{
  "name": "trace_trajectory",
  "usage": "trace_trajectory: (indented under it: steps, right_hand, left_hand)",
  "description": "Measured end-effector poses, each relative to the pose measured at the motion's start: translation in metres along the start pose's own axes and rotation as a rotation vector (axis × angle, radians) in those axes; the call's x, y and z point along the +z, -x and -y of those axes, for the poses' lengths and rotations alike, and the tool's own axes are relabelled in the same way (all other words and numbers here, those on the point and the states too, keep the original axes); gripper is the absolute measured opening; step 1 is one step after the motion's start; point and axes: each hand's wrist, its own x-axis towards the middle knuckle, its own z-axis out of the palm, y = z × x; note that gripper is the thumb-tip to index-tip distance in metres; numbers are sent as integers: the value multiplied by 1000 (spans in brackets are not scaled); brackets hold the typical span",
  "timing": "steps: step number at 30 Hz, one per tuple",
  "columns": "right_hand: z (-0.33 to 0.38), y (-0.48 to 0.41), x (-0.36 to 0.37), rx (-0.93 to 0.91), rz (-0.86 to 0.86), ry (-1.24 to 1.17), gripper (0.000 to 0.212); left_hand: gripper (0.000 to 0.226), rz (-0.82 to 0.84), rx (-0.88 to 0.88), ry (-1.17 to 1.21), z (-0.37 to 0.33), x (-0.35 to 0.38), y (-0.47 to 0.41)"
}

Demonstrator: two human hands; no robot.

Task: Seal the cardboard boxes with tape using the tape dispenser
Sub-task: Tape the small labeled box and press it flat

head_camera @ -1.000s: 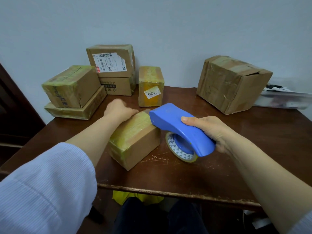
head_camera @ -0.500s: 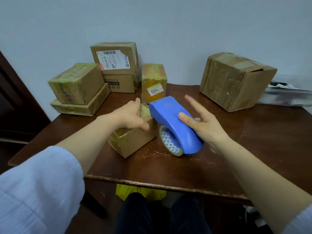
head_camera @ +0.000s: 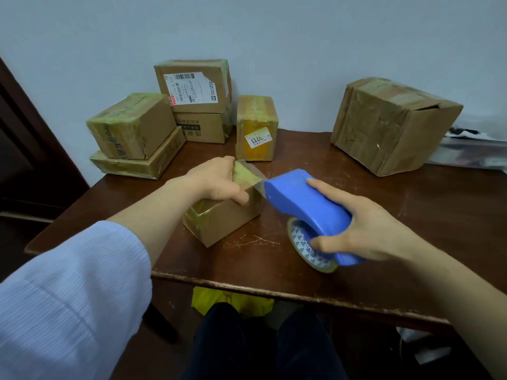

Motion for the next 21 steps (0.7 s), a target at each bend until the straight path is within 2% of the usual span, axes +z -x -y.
trace_trajectory:
  steps: [7,12,17,21]
  right_hand:
    - [28,-22,-14,33,114,331,95]
    - [49,-38,-32,27,195,326,88]
    - [74,-44,-46,23,218,377,72]
    - [82,-50,-27,14,327,729,70]
  left_hand:
    - [110,13,-2,3,0,-1,1]
    - [107,24,5,-18,-1,-1,1]
    - [97,30,0,-35,-3,-3,3]
    - [99,31,-4,-7,-4,-3,4]
